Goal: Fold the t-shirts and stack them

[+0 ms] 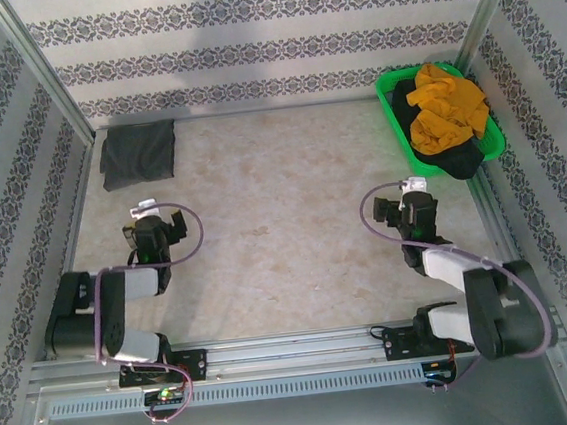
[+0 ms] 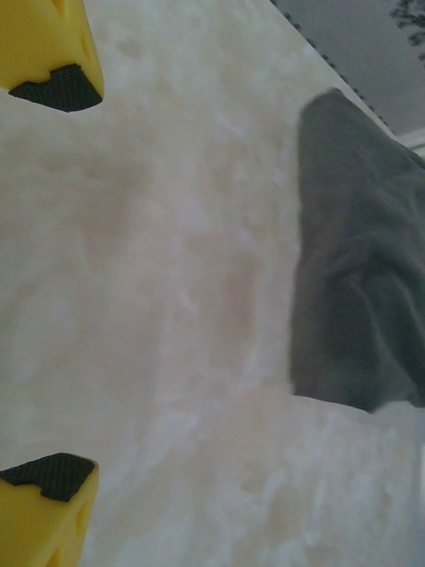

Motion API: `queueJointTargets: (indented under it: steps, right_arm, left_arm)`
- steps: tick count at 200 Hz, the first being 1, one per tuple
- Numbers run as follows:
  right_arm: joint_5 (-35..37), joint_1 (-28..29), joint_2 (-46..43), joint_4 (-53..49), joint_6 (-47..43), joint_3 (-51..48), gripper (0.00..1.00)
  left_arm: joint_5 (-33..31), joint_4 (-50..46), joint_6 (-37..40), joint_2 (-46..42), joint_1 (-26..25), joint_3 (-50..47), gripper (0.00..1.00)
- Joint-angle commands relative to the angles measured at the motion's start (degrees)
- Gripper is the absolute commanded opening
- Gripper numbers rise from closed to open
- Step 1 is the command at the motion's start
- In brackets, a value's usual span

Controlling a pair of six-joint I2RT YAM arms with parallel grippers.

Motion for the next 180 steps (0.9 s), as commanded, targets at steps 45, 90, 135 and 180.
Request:
queueJointTargets:
  steps: [45, 90, 135, 180]
  right_arm:
    - [-11.67, -5.95, 15.50, 33.35, -1.20, -1.65, 0.98]
    - [-7.86, -2.12, 13.56, 20.67, -5.56, 4.16, 0.98]
    - [-8.55, -2.25, 13.56, 20.18, -5.73, 4.32, 0.98]
    - [-9.56, -2.39, 13.70, 20.23, -5.91, 4.31, 0.98]
  left_arm:
    - [6.27, 20.88, 2.78, 6.79, 1.27, -3.16, 1.00]
    - [7.44, 13.27, 3.12, 5.74, 1.20, -0.19, 1.00]
    - [7.70, 13.71, 3.18, 5.72, 1.24, -0.45, 1.00]
    - [7.09, 12.89, 3.18, 5.76, 1.14, 0.13, 1.00]
